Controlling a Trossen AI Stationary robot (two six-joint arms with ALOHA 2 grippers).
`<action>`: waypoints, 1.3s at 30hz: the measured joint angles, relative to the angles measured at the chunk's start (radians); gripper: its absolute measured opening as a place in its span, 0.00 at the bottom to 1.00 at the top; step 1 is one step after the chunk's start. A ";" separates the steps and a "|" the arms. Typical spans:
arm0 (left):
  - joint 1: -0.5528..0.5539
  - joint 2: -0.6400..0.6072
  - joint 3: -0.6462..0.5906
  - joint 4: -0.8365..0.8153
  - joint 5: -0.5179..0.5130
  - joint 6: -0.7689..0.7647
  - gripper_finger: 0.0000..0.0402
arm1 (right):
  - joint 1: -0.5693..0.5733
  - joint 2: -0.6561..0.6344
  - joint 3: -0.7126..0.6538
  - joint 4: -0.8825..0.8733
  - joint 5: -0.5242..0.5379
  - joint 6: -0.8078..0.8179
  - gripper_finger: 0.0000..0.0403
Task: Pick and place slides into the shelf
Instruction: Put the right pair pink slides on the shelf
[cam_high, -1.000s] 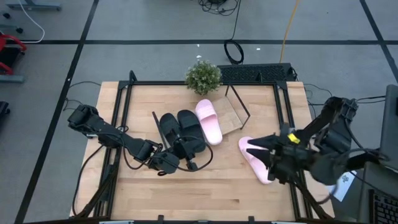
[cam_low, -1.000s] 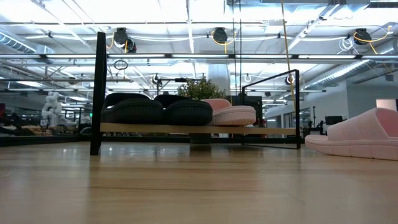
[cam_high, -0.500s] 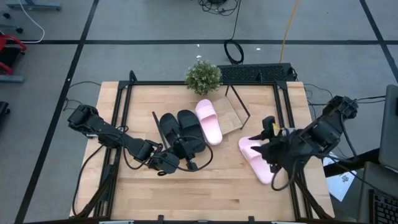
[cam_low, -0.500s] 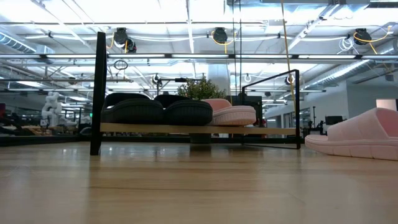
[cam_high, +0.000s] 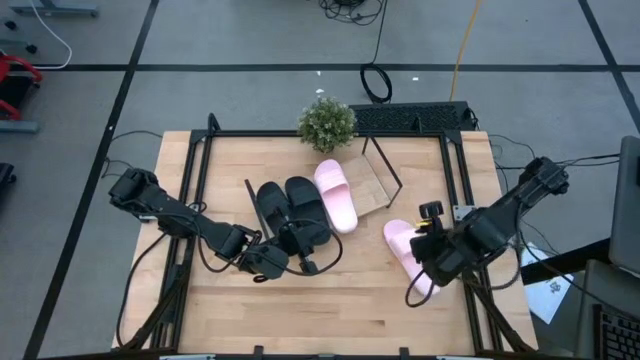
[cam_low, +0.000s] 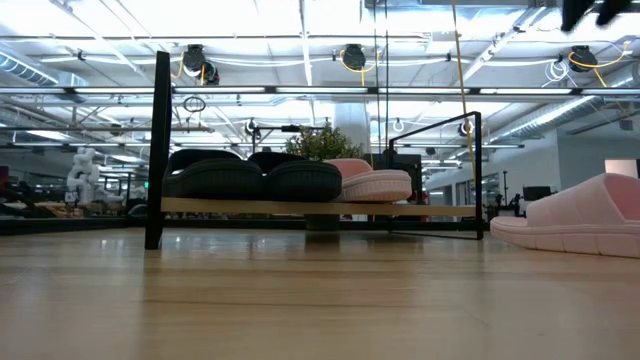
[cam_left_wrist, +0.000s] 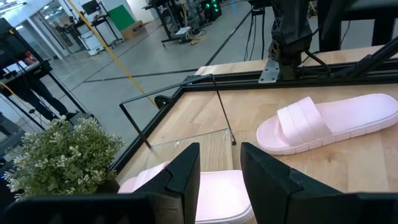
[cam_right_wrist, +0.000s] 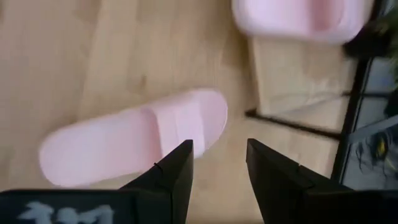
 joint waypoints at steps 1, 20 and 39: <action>0.000 0.000 0.000 0.000 -0.001 0.000 0.30 | 0.000 0.000 -0.031 0.008 -0.003 0.010 0.34; 0.000 0.000 0.000 0.000 -0.002 0.000 0.30 | -0.002 0.000 -0.353 0.264 -0.178 0.044 0.34; 0.001 0.000 0.000 0.000 -0.002 -0.001 0.30 | -0.025 0.000 -0.485 0.456 -0.211 0.035 0.34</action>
